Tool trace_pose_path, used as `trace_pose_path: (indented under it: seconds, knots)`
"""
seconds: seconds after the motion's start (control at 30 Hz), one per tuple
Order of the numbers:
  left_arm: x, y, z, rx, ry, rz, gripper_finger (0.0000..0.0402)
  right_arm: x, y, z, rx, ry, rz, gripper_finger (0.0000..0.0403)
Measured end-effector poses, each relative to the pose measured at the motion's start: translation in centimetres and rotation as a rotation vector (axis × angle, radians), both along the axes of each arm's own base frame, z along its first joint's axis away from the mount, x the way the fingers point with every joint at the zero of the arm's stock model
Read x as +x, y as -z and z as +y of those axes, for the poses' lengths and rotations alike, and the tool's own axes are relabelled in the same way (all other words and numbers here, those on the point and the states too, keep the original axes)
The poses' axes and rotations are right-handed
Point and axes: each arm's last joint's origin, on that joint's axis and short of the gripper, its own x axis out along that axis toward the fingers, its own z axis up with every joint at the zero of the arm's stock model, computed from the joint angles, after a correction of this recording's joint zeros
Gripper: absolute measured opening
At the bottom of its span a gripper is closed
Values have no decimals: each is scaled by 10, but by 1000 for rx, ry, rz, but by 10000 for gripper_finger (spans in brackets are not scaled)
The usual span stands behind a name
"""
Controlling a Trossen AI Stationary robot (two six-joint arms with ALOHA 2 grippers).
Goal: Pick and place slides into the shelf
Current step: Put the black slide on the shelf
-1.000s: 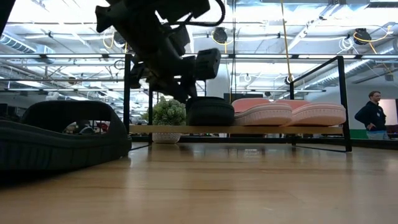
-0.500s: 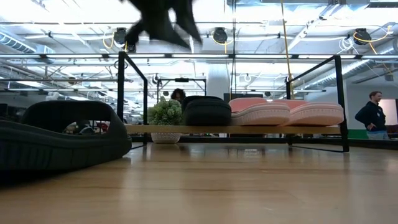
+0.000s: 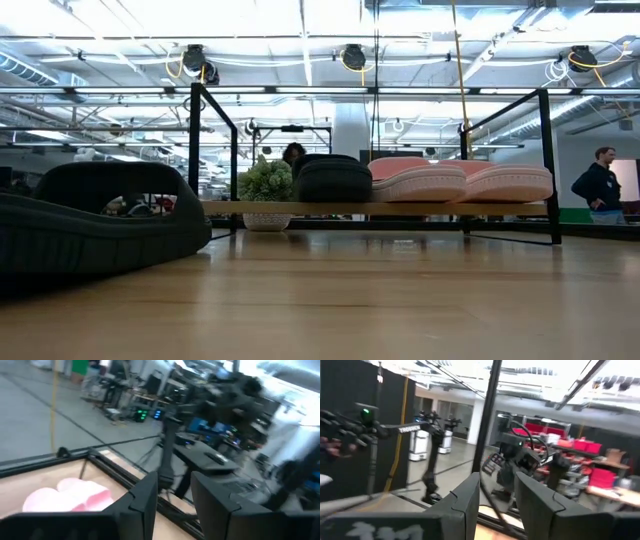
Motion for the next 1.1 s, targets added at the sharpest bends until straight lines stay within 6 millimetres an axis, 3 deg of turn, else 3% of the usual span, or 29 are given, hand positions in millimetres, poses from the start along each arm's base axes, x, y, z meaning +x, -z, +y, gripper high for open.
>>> trace_pose_path:
  seconds: [0.27,0.57,0.7,0.87,1.0,1.1]
  knots:
    - [-58,2,-65,-23,0,19,120,10,3,12,79,-141,46,111]
    - [-78,60,-116,2,82,130,119,29,-4,27,134,-131,-69,111]
    - [-81,92,-126,-77,141,203,119,33,-5,30,166,-135,-93,111]
    - [-83,146,-133,-275,183,421,119,37,-2,34,177,-138,-72,111]
    - [-89,182,-130,-401,88,594,119,41,0,36,171,-125,-59,111]
    - [-93,196,-126,-453,-15,596,119,43,2,37,176,-88,-49,111]
